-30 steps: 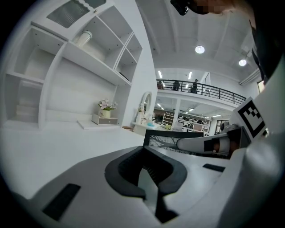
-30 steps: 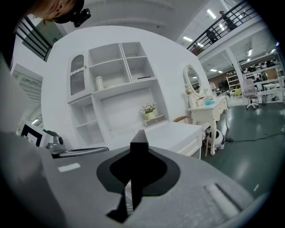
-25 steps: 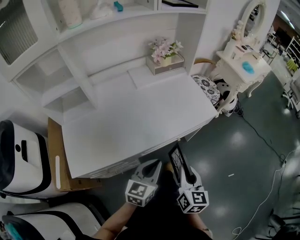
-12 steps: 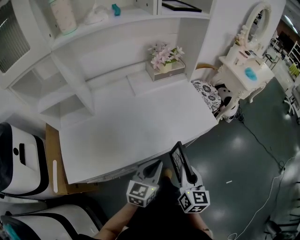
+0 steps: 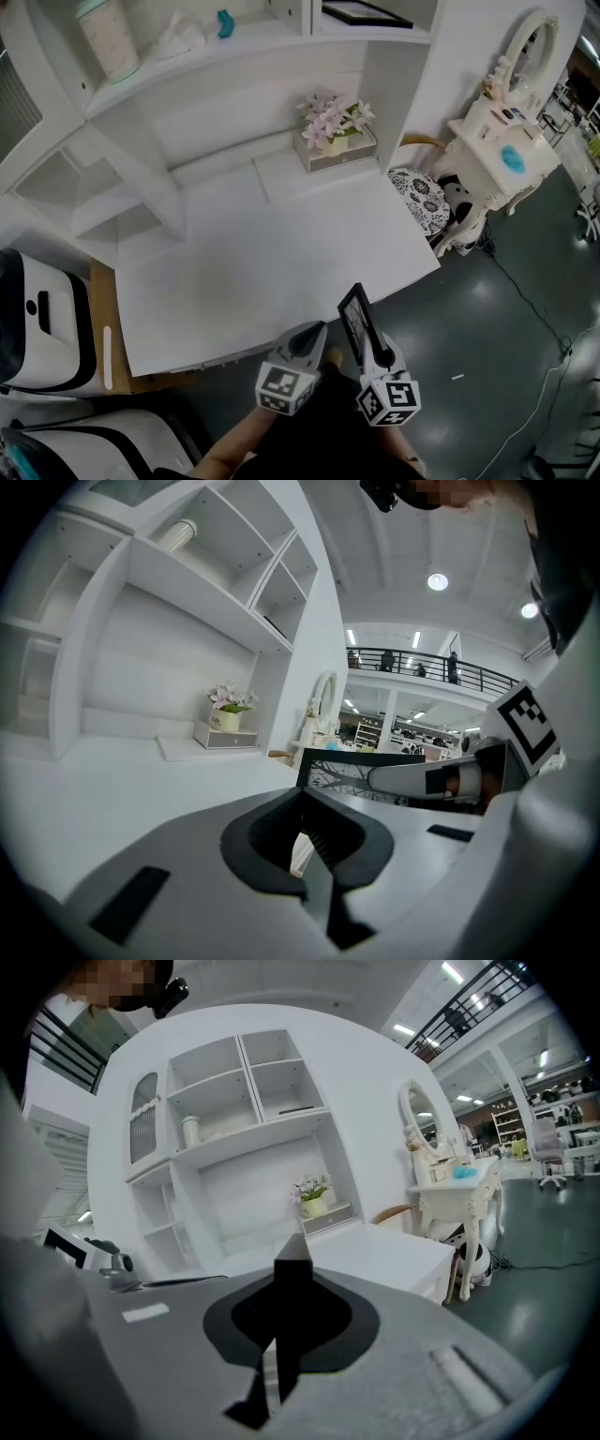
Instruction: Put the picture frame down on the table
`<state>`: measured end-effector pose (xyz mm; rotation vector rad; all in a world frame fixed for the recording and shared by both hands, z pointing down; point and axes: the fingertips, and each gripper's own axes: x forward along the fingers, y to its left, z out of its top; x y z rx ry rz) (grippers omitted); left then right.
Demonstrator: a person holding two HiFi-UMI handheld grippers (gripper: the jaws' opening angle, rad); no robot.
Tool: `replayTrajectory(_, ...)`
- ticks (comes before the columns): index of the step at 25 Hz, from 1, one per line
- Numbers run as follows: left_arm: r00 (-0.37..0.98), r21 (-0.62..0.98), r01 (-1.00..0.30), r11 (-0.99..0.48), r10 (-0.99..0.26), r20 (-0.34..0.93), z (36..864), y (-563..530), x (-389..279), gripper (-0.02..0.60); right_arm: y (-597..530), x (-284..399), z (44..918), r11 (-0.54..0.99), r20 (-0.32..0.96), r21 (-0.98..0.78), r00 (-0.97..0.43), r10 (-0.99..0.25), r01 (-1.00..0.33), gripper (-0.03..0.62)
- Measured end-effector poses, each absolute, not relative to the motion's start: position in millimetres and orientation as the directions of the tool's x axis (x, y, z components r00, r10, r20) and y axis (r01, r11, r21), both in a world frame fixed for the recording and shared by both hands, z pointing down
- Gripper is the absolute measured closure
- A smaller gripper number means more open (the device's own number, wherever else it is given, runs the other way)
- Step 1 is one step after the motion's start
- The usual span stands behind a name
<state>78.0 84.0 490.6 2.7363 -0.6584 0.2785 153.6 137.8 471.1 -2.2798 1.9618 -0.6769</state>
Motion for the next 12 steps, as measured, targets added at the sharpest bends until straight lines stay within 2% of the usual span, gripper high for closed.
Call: replayTrajectory(12, 0.832, 0.251, -0.544, -0.801, -0.477, 0.282, 494.7, 40.5, 106.9, 0.569, 85.8, 188.4, 475.6, -0.107, 0.296, -0.347, -0.001, -0.955, -0.932, 0.580)
